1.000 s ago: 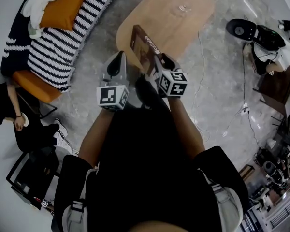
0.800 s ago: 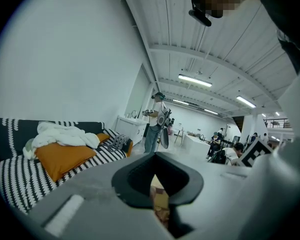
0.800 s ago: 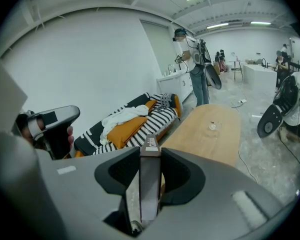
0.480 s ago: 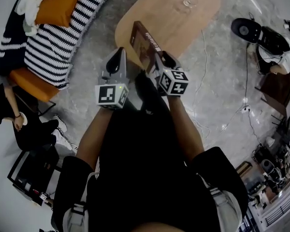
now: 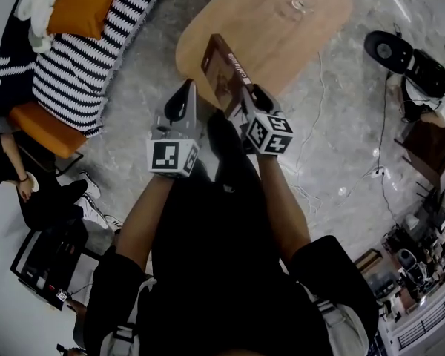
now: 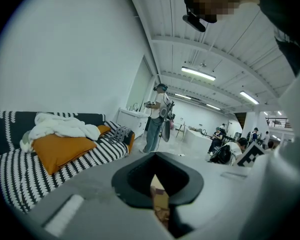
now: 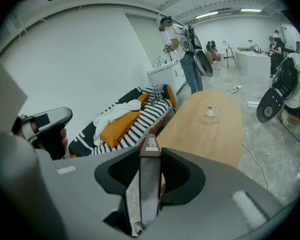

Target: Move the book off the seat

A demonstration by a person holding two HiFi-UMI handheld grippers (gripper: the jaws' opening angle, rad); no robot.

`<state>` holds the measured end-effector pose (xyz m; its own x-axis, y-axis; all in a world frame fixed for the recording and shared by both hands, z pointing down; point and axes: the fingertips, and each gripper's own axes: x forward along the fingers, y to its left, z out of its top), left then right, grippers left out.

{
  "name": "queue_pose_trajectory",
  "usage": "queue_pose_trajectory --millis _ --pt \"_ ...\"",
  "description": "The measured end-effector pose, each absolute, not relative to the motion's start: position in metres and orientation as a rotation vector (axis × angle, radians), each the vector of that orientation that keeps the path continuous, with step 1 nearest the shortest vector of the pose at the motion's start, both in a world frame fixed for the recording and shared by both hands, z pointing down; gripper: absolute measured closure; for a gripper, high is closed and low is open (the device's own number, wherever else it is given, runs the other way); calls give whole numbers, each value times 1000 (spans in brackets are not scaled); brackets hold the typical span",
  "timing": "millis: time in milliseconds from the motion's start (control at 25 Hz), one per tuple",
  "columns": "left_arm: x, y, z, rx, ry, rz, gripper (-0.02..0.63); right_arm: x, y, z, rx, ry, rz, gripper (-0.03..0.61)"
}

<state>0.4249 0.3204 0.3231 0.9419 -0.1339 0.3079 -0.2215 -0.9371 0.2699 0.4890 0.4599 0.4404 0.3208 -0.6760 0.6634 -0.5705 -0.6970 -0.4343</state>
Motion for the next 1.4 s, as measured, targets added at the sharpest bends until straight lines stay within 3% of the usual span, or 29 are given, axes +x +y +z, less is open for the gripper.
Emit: queue_pose_trajectory --millis 1400 --pt "439 309 412 2754 -263 453 607 518 477 538 -2262 999 -1147 434"
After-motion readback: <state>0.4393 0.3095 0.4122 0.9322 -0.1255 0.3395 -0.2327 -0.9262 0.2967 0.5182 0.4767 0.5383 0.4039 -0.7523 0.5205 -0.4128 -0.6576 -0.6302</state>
